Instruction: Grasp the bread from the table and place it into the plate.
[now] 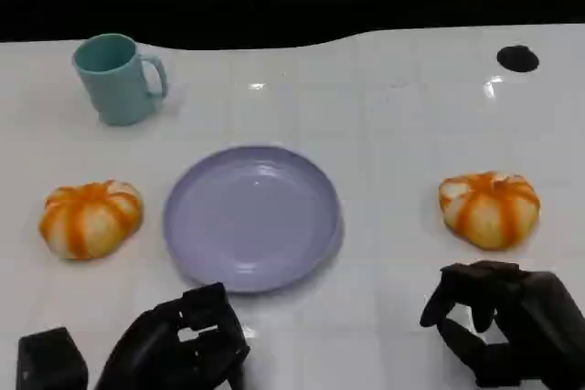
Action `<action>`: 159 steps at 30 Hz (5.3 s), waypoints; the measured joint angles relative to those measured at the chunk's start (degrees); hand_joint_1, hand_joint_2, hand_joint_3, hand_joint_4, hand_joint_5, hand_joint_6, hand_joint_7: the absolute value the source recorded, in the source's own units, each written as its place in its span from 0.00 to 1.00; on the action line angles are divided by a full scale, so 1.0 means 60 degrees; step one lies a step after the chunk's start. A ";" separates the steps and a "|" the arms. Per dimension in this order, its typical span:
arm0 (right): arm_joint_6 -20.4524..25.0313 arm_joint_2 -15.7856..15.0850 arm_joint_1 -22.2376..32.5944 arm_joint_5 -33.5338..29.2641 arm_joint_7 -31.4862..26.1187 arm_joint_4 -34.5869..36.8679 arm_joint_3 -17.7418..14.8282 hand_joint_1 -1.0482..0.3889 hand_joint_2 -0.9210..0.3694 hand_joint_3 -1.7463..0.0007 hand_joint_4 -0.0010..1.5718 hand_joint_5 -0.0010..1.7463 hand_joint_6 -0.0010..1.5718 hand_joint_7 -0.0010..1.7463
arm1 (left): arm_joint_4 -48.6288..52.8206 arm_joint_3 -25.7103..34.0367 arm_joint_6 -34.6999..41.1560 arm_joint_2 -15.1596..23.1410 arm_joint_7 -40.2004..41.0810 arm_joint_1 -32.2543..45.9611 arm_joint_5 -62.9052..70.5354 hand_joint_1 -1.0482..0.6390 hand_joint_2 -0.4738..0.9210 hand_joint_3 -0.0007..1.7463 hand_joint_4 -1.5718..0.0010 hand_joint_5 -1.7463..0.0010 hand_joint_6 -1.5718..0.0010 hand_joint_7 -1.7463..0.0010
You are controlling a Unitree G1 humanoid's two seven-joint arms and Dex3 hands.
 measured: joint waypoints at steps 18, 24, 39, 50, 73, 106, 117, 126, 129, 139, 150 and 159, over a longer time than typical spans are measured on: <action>0.0036 0.0003 0.0000 0.0011 0.0033 0.0003 0.0002 0.60 0.43 0.32 0.56 1.00 0.53 0.73 | 0.0011 0.0010 0.0008 -0.0010 -0.0001 -0.0008 -0.0013 0.26 0.86 0.31 0.50 0.00 0.52 0.18; 0.0094 0.0012 0.0000 0.0112 0.0122 0.0003 0.0003 0.59 0.43 0.31 0.56 1.00 0.53 0.72 | 0.0012 0.0009 0.0008 -0.0013 -0.0001 -0.0010 -0.0011 0.26 0.87 0.30 0.50 0.00 0.52 0.18; 0.0004 -0.0072 -0.0145 0.0391 0.0141 -0.0012 -0.0134 0.56 0.27 0.57 0.51 0.74 0.56 0.39 | 0.0046 0.0007 -0.0002 -0.0048 0.0000 -0.0101 -0.0004 0.27 0.88 0.30 0.50 0.00 0.52 0.18; 0.1654 -0.0540 -0.0149 0.0210 0.0963 -0.1525 -0.0768 0.43 0.00 0.99 0.36 0.24 0.46 0.00 | 0.0063 0.0001 -0.0016 -0.0067 0.0002 -0.0144 0.0015 0.26 0.87 0.29 0.50 0.00 0.52 0.18; 0.5696 -0.1520 -0.1190 -0.1390 0.3967 -0.3403 -0.0476 0.31 0.03 1.00 0.12 0.11 0.22 0.00 | 0.0212 -0.0035 -0.0053 -0.0117 0.0004 -0.0240 0.0099 0.27 0.88 0.29 0.51 0.00 0.53 0.19; 0.7019 -0.0867 -0.3803 -0.1964 0.4286 0.0440 0.1866 0.37 0.05 1.00 0.17 0.08 0.23 0.00 | -0.0127 -0.0075 0.0081 -0.0176 0.0132 -0.0097 0.0185 0.27 0.87 0.30 0.49 0.00 0.51 0.18; 0.7284 -0.0774 -0.4189 -0.1925 0.4292 0.1208 0.2115 0.38 0.02 0.99 0.21 0.06 0.26 0.01 | -0.0125 -0.0064 0.0085 -0.0180 0.0130 -0.0091 0.0154 0.27 0.87 0.31 0.51 0.00 0.52 0.18; 0.6855 -0.0610 -0.4715 -0.1265 0.4019 0.2227 0.2153 0.53 0.02 1.00 0.63 0.10 0.55 0.05 | -0.0287 -0.0079 0.0084 -0.0176 0.0131 0.0050 0.0160 0.27 0.87 0.31 0.50 0.00 0.52 0.18; 0.6284 -0.0528 -0.4753 -0.0925 0.3171 0.2727 0.1993 0.60 0.03 1.00 0.58 0.52 0.68 0.03 | -0.0407 -0.0080 0.0103 -0.0176 0.0131 0.0105 0.0158 0.28 0.87 0.31 0.51 0.00 0.52 0.18; 0.4441 -0.0159 -0.5029 -0.0789 0.0112 0.4585 0.1975 0.67 0.20 0.61 0.60 1.00 0.57 0.79 | -0.0517 -0.0077 0.0215 -0.0177 0.0171 0.0154 0.0177 0.28 0.86 0.31 0.50 0.00 0.52 0.18; 0.3768 0.0128 -0.5150 -0.0789 -0.1563 0.4964 0.2021 0.66 0.36 0.41 0.60 1.00 0.49 0.94 | -0.0512 -0.0071 0.0217 -0.0177 0.0166 0.0152 0.0160 0.28 0.87 0.31 0.51 0.00 0.53 0.18; 0.3250 0.0432 -0.5009 -0.0428 -0.1655 0.3700 0.1900 0.69 0.48 0.25 0.63 1.00 0.53 0.92 | -0.0510 -0.0070 0.0217 -0.0172 0.0167 0.0158 0.0160 0.27 0.86 0.31 0.51 0.00 0.52 0.18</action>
